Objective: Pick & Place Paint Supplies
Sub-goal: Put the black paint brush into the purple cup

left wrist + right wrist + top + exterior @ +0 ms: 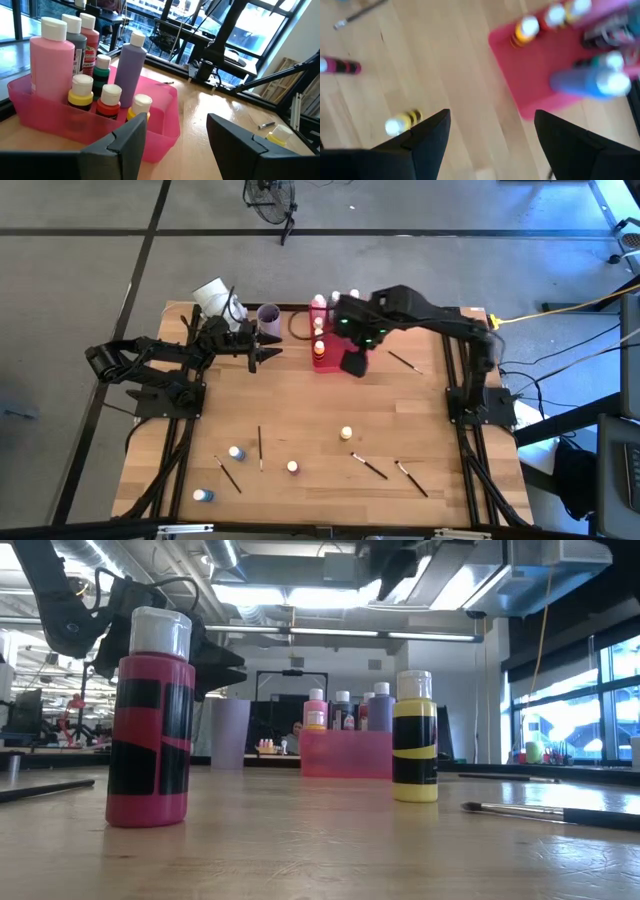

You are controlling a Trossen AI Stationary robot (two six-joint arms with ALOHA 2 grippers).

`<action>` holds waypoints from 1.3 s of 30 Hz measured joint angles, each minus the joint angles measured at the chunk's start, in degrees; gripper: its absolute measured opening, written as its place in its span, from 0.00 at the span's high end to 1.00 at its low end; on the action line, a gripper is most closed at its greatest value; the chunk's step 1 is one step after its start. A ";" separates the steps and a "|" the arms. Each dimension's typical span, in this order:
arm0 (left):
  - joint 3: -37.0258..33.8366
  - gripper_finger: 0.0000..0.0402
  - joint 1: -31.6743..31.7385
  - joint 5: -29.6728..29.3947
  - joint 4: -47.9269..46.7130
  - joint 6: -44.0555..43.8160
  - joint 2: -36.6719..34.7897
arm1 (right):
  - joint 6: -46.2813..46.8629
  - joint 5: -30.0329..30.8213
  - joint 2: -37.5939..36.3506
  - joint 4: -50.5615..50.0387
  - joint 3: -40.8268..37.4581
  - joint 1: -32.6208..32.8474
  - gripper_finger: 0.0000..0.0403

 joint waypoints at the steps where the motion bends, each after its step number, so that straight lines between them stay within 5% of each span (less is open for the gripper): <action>1: 0.00 0.50 -0.01 0.02 -0.07 0.00 0.00 | 0.24 -0.01 -2.36 0.00 -2.94 -0.34 0.28; 12: 0.00 0.50 0.00 -2.51 -0.06 0.15 0.00 | 11.66 4.95 -33.48 -0.10 -41.44 -3.45 0.28; 18: 0.00 0.50 -0.01 -2.86 -0.05 0.14 0.00 | 15.10 0.90 -44.44 6.98 -57.78 -4.80 0.28; 26: 0.00 0.50 -0.02 -2.89 -0.02 -1.99 0.00 | 14.17 -0.07 -46.72 13.03 -72.21 -12.75 0.32; 39: 0.00 0.50 -2.09 -3.00 0.15 -3.41 0.00 | 5.41 -4.32 -45.19 27.28 -84.56 -29.58 0.38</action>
